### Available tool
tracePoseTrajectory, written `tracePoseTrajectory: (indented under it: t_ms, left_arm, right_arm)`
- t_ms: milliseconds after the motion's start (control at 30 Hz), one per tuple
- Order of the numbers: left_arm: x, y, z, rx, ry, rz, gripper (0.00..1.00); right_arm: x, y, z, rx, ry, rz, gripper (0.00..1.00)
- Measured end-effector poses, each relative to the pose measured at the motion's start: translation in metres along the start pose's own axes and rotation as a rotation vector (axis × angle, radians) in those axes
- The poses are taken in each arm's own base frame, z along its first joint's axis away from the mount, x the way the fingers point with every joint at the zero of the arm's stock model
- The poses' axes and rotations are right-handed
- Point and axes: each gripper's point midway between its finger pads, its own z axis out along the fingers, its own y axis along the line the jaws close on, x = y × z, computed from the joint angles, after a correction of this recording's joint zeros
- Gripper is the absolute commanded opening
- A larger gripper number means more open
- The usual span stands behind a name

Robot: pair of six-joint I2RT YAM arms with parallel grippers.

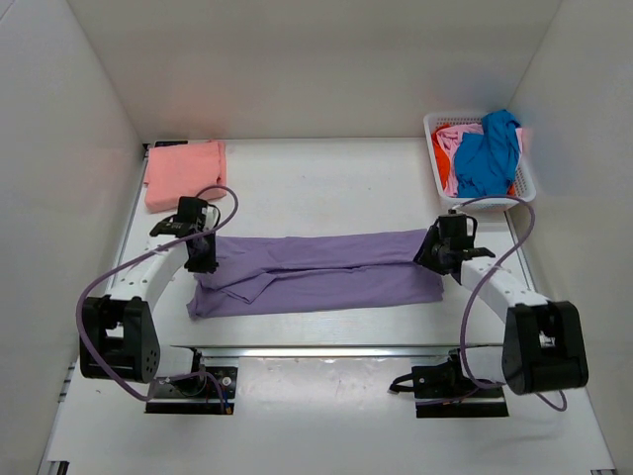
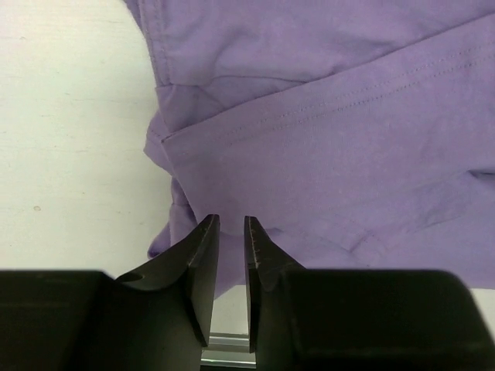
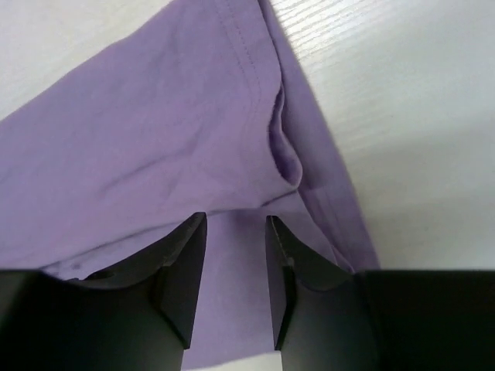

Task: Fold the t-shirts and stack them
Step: Fold the other side of the tshirt into a rectangle

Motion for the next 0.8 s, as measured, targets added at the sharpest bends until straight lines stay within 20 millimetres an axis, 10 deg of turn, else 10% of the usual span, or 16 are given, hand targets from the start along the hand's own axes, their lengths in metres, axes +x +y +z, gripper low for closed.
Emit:
tracePoseTrajectory:
  t_ms: [300,567,800]
  left_arm:
    - [-0.016,-0.007,-0.02,0.019,-0.08,-0.016,0.24]
    - [0.001,-0.061,-0.002,0.112,-0.019,0.032,0.25]
    - [0.031,-0.069,0.048,0.051,0.164,0.018,0.24]
  right_arm:
    - [-0.041,0.014,-0.027,-0.096,-0.116,-0.019,0.41]
    - [-0.047,0.041,0.028,-0.149,0.031,-0.134,0.27]
    - [-0.026,0.043,0.062,-0.128,0.16,-0.173,0.23]
